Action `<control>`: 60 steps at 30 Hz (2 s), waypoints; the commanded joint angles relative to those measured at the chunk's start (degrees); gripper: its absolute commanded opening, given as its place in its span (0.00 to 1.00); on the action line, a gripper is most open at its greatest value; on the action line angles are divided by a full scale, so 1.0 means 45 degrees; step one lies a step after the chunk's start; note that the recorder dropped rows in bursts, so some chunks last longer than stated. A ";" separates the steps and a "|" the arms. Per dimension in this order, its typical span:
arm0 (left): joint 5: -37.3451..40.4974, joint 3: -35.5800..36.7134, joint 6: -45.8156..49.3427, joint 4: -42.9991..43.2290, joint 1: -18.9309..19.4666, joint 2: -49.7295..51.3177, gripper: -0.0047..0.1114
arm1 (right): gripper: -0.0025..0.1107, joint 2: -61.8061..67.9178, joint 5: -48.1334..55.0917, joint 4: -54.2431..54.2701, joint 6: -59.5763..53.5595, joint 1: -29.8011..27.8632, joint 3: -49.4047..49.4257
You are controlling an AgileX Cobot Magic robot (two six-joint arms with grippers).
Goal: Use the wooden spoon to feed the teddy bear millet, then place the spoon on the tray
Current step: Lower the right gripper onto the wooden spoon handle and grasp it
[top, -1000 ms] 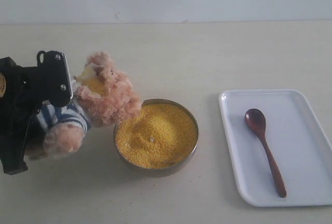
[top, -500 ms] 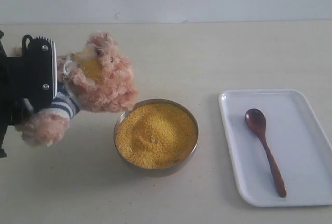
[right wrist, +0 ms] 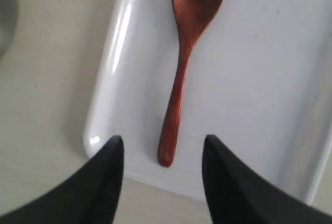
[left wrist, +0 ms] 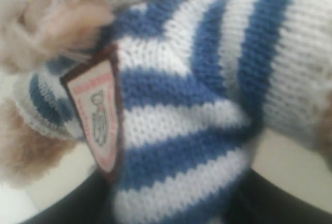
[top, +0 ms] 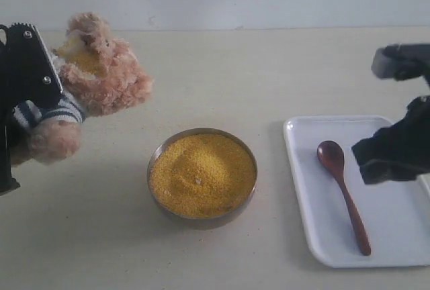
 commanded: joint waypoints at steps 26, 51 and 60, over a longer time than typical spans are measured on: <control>-0.0667 -0.0094 -0.0086 -0.2975 0.1371 0.1945 0.07 | 0.02 0.4512 -0.3047 -0.5946 0.5690 0.3213 0.0155; -0.0585 -0.0094 -0.0086 -0.3189 0.1371 0.1968 0.07 | 0.46 0.3276 -0.3623 -0.6406 0.5539 0.3076 0.0453; -0.0645 -0.0094 -0.0086 -0.3364 0.1371 0.1968 0.07 | 0.46 0.3276 -0.5775 -0.6280 0.5628 0.3076 0.1423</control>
